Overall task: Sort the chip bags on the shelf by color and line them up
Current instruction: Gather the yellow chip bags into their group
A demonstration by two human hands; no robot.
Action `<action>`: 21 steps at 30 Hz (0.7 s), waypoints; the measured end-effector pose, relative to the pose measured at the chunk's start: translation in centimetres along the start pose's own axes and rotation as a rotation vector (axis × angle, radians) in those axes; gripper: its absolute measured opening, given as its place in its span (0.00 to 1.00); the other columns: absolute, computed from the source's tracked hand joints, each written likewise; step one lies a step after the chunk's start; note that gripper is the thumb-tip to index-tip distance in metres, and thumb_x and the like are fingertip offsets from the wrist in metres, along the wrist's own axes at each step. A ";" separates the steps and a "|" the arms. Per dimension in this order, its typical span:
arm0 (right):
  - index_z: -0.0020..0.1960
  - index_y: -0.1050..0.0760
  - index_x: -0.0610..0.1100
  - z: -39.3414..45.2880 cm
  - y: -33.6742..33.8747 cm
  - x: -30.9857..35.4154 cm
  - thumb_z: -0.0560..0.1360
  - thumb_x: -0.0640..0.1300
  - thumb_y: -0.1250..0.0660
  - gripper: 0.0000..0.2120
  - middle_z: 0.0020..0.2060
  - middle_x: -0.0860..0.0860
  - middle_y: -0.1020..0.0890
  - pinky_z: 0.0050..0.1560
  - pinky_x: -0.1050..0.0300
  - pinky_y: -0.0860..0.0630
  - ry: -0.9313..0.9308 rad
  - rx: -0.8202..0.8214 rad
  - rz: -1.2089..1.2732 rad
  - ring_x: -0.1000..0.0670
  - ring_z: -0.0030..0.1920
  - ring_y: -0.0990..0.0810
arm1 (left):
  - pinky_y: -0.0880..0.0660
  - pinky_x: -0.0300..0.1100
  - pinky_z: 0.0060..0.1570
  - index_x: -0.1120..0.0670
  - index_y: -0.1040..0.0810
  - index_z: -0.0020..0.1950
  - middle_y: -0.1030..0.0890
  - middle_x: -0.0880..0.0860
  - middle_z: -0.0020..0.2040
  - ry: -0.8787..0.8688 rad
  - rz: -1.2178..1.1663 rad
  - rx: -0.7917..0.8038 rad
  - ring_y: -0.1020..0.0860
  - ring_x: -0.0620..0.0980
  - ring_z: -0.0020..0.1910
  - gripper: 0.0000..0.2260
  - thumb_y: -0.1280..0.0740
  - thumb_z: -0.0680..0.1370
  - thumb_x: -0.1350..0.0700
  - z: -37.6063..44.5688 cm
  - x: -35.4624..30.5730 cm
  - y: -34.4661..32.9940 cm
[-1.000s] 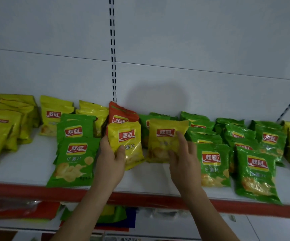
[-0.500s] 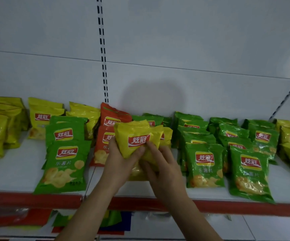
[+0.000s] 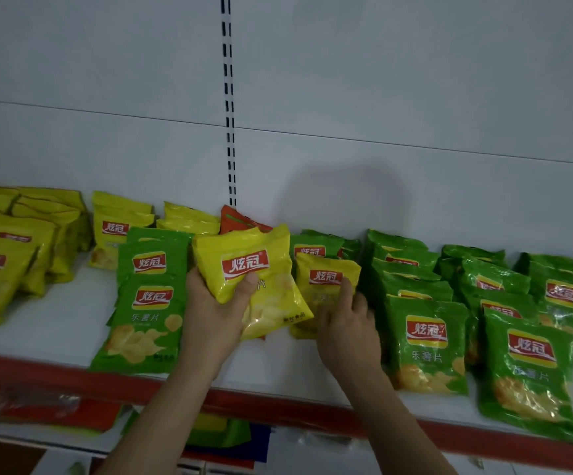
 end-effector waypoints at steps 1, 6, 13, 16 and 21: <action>0.84 0.52 0.50 0.0 -0.5 0.0 0.83 0.59 0.40 0.36 0.72 0.39 0.30 0.56 0.39 0.22 -0.004 0.027 -0.037 0.33 0.65 0.25 | 0.27 0.36 0.45 0.50 0.30 0.71 0.19 0.41 0.58 0.002 0.011 -0.013 0.22 0.35 0.53 0.32 0.23 0.72 0.41 -0.2 0.0 0.3; 0.82 0.47 0.56 0.3 -0.4 0.1 0.81 0.48 0.34 0.35 0.66 0.41 0.29 0.47 0.44 0.21 0.025 -0.040 0.042 0.35 0.56 0.22 | 0.30 0.34 0.42 0.47 0.31 0.67 0.21 0.38 0.55 0.007 0.072 -0.068 0.24 0.32 0.50 0.27 0.24 0.74 0.43 -0.8 0.2 2.5; 0.82 0.39 0.57 -0.9 3.5 2.5 0.83 0.43 0.36 0.30 0.64 0.46 0.31 0.41 0.52 0.26 0.221 -0.211 0.348 0.42 0.48 0.23 | 0.29 0.37 0.43 0.45 0.30 0.64 0.21 0.38 0.53 0.003 0.084 -0.138 0.23 0.34 0.50 0.18 0.26 0.80 0.50 -1.3 0.7 4.8; 0.81 0.36 0.58 -2.1 4.8 5.0 0.84 0.42 0.37 0.28 0.66 0.47 0.31 0.44 0.48 0.22 0.245 -0.243 0.461 0.42 0.49 0.23 | 0.30 0.38 0.41 0.45 0.31 0.64 0.21 0.39 0.54 0.005 0.069 -0.136 0.23 0.37 0.50 0.16 0.29 0.79 0.48 -1.0 0.2 6.5; 0.77 0.29 0.54 -5.5 4.7 11.1 0.84 0.39 0.36 0.23 0.64 0.50 0.30 0.44 0.57 0.25 0.379 -0.230 0.545 0.55 0.51 0.26 | 0.30 0.40 0.41 0.48 0.31 0.66 0.22 0.41 0.51 0.027 0.038 -0.115 0.23 0.41 0.48 0.23 0.38 0.72 0.42 0.0 0.4 11.4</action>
Point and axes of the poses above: each hand's wrist, its own z-axis towards the middle knuckle, its own y-axis out of the back of the hand, x = y × z, the point moved 1 cm from there along z, towards the middle knuckle
